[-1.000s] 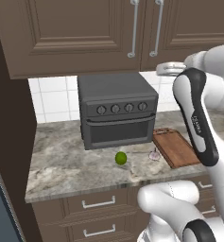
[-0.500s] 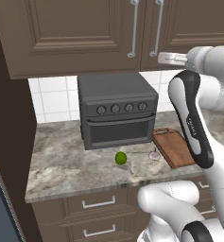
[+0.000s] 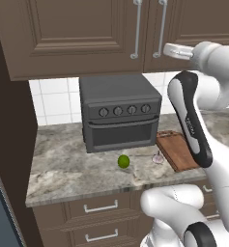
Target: Open the cabinet. Place the bowl and condiment on the counter. Then place the lime and garlic on the cutting board.
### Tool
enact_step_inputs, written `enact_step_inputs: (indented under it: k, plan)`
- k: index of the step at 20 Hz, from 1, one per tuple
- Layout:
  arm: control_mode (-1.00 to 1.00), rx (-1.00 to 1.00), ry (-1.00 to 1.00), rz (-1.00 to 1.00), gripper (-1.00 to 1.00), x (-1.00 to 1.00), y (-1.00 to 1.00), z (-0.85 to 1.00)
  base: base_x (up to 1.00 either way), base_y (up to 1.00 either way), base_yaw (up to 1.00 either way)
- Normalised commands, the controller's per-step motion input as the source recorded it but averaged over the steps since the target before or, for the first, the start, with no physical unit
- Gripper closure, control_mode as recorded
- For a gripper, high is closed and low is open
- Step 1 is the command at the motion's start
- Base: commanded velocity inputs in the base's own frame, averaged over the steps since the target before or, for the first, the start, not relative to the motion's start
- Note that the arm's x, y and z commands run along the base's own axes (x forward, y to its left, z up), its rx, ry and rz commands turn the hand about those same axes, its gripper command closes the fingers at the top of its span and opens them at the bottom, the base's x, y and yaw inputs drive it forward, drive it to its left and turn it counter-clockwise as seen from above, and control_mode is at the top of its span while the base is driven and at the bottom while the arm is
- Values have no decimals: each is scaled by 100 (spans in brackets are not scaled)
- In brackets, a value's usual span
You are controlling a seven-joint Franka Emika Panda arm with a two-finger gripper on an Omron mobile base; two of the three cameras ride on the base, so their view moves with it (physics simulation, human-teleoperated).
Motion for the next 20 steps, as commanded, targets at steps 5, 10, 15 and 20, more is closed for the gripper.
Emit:
enact_step_inputs:
  k: [5,10,15,20]
  plan:
    - [-100,0,-5,-1,-100,5,-1,7,0,0,0]
    - [-100,0,0,0,-100,3,0,0,0,0,0]
    - [-100,-1,0,0,-100,24,2,-6,0,0,0]
    - [-100,0,-2,0,-100,34,0,0,0,0,0]
